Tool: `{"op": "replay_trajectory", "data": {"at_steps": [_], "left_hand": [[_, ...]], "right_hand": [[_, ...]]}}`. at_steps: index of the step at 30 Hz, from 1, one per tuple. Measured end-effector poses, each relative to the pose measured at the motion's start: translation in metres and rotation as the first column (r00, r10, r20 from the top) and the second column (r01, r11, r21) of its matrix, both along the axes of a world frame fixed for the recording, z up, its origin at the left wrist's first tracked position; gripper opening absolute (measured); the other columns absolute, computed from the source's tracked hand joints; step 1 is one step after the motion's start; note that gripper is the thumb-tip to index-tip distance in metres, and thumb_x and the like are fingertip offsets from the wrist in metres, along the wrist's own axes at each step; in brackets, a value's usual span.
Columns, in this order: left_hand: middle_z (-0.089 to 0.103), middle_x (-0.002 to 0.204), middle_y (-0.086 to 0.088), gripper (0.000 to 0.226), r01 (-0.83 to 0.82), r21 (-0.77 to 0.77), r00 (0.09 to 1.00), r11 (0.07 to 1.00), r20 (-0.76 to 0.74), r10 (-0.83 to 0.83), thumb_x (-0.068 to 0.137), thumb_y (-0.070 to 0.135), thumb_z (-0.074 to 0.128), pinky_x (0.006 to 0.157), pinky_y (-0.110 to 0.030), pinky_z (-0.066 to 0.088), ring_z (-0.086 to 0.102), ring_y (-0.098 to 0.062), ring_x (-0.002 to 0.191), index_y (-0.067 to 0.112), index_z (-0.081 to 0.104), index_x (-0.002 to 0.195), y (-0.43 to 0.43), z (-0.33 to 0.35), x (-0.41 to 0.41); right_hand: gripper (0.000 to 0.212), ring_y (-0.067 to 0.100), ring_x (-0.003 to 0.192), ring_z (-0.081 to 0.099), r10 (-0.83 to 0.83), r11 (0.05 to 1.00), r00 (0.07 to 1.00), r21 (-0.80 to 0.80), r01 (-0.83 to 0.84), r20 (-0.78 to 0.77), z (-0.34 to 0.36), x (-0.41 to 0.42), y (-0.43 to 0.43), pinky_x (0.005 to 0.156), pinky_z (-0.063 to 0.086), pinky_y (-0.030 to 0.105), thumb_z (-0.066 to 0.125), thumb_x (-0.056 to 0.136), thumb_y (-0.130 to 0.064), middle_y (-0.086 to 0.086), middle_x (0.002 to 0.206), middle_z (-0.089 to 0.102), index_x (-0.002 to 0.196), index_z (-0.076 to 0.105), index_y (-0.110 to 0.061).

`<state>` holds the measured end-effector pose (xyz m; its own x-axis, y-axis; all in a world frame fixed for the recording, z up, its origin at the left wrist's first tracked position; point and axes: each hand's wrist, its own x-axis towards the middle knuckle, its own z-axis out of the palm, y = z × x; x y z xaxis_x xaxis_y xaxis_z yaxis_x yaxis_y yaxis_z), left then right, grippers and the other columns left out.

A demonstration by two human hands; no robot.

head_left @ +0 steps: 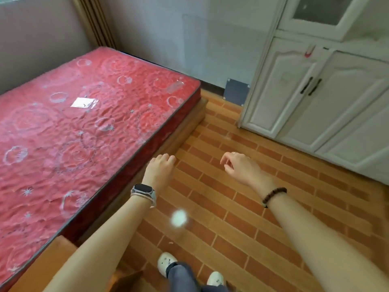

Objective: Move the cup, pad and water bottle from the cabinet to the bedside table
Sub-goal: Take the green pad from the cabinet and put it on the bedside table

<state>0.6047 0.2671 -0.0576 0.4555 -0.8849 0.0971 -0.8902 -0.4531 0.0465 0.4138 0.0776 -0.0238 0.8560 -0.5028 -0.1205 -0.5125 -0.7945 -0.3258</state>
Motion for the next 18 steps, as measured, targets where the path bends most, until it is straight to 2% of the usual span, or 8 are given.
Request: {"op": "replay_trajectory", "data": {"at_steps": [3,7,11,13,15,18], "left_hand": [[0.056,0.079,-0.009,0.016,0.106,-0.036,0.994,0.994,-0.017,-0.107,0.077,-0.001,0.057,0.061,-0.04,0.044,0.056,-0.03,0.07,0.006,0.057,0.092,-0.042,0.004,-0.042],[0.055,0.08,-0.01,0.015,0.272,-0.072,0.962,0.96,-0.017,-0.274,0.077,-0.002,0.055,0.061,-0.039,0.042,0.053,-0.03,0.07,0.005,0.054,0.091,-0.093,0.014,-0.102],[0.058,0.086,-0.012,0.026,0.418,-0.09,0.908,0.904,0.001,-0.42,0.076,-0.002,0.057,0.064,-0.041,0.046,0.056,-0.031,0.074,0.004,0.057,0.102,-0.145,0.024,-0.148],[0.057,0.082,-0.014,0.023,0.483,-0.089,0.874,0.871,-0.009,-0.485,0.076,-0.004,0.056,0.06,-0.04,0.043,0.055,-0.034,0.071,0.001,0.056,0.098,-0.171,0.029,-0.17],[0.057,0.08,-0.016,0.021,0.56,-0.084,0.827,0.824,-0.005,-0.562,0.074,-0.005,0.058,0.059,-0.04,0.043,0.054,-0.035,0.069,0.0,0.057,0.094,-0.195,0.031,-0.193],[0.061,0.087,-0.013,0.025,0.65,-0.086,0.758,0.755,0.0,-0.652,0.074,-0.003,0.059,0.065,-0.041,0.046,0.057,-0.033,0.074,0.003,0.06,0.099,-0.232,0.029,-0.223]], "right_hand": [[0.015,0.012,0.083,0.058,-0.107,0.994,0.994,-0.001,0.107,-0.007,0.002,-0.062,-0.017,0.068,0.053,0.031,0.049,0.097,-0.022,-0.006,0.097,0.06,0.107,0.06,-0.023],[0.015,0.012,0.084,0.059,-0.263,0.965,0.965,-0.004,0.263,0.004,0.006,-0.142,-0.041,0.064,0.046,0.024,0.05,0.097,-0.022,-0.005,0.101,0.061,0.108,0.06,-0.023],[0.016,0.011,0.083,0.058,-0.408,0.912,0.913,-0.019,0.409,0.02,0.014,-0.21,-0.056,0.06,0.044,0.019,0.05,0.097,-0.021,-0.005,0.103,0.06,0.109,0.06,-0.021],[0.015,0.01,0.082,0.058,-0.467,0.884,0.883,-0.023,0.468,0.042,0.017,-0.238,-0.062,0.059,0.043,0.017,0.051,0.097,-0.02,-0.005,0.101,0.06,0.108,0.06,-0.021],[0.013,0.01,0.083,0.059,-0.529,0.847,0.846,-0.022,0.531,0.069,0.019,-0.264,-0.069,0.064,0.048,0.021,0.052,0.096,-0.019,-0.006,0.1,0.059,0.106,0.06,-0.022],[0.013,0.01,0.084,0.058,-0.606,0.791,0.79,-0.036,0.611,0.09,0.018,-0.299,-0.084,0.064,0.042,0.019,0.052,0.095,-0.018,-0.008,0.099,0.057,0.104,0.06,-0.024]]}}
